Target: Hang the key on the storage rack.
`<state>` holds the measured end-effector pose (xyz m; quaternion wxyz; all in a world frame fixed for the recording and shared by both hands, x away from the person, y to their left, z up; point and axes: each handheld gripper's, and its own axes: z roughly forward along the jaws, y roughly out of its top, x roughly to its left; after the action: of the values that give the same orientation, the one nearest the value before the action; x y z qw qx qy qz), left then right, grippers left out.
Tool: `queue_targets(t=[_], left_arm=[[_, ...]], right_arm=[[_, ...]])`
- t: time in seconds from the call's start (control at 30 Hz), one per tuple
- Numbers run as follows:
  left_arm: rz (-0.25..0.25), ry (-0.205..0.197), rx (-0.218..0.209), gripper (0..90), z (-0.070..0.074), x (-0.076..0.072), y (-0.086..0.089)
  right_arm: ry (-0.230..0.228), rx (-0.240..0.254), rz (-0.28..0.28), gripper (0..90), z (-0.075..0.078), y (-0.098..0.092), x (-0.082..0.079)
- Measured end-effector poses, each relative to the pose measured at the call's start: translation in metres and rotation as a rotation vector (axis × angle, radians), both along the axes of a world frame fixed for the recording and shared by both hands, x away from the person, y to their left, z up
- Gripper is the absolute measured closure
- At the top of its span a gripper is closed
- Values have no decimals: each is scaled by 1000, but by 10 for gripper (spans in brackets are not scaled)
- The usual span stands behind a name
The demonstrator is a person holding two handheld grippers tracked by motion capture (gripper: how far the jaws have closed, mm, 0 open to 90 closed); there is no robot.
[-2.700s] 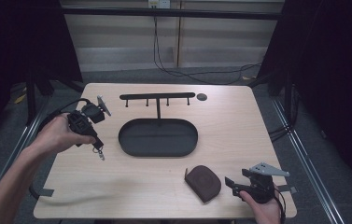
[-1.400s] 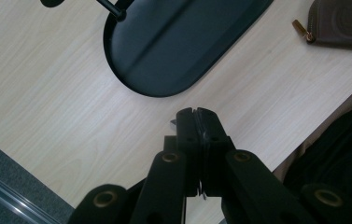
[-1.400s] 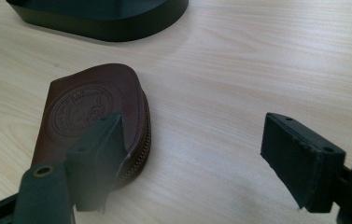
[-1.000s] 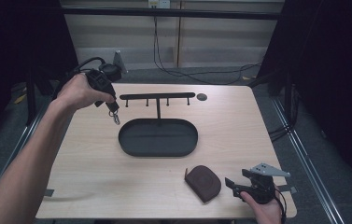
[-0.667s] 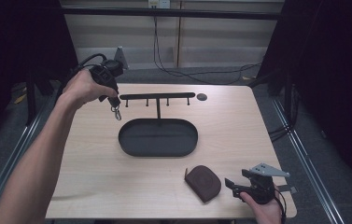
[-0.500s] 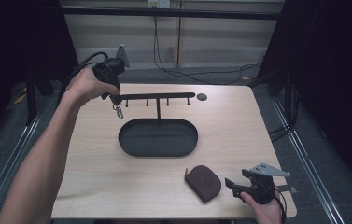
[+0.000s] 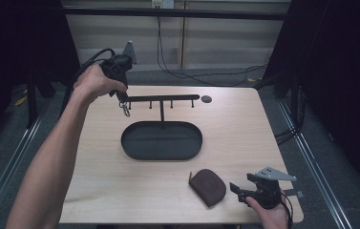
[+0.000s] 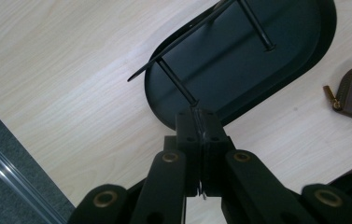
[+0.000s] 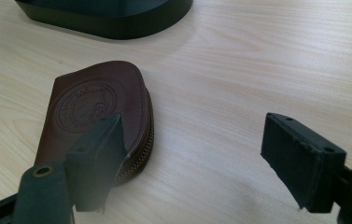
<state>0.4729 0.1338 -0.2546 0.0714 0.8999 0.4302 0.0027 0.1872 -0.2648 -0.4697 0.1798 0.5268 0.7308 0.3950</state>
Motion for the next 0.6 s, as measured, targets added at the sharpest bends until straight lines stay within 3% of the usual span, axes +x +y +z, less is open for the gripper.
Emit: queue_targets(t=[0.37,0.6], left_arm=[[11,-2,-7,892,-1,3,-3],[27,-19,-43,891,0,5,-3]], right_arm=[[2,-1,3,215,0,0,0],[4,-1,3,214,0,0,1]])
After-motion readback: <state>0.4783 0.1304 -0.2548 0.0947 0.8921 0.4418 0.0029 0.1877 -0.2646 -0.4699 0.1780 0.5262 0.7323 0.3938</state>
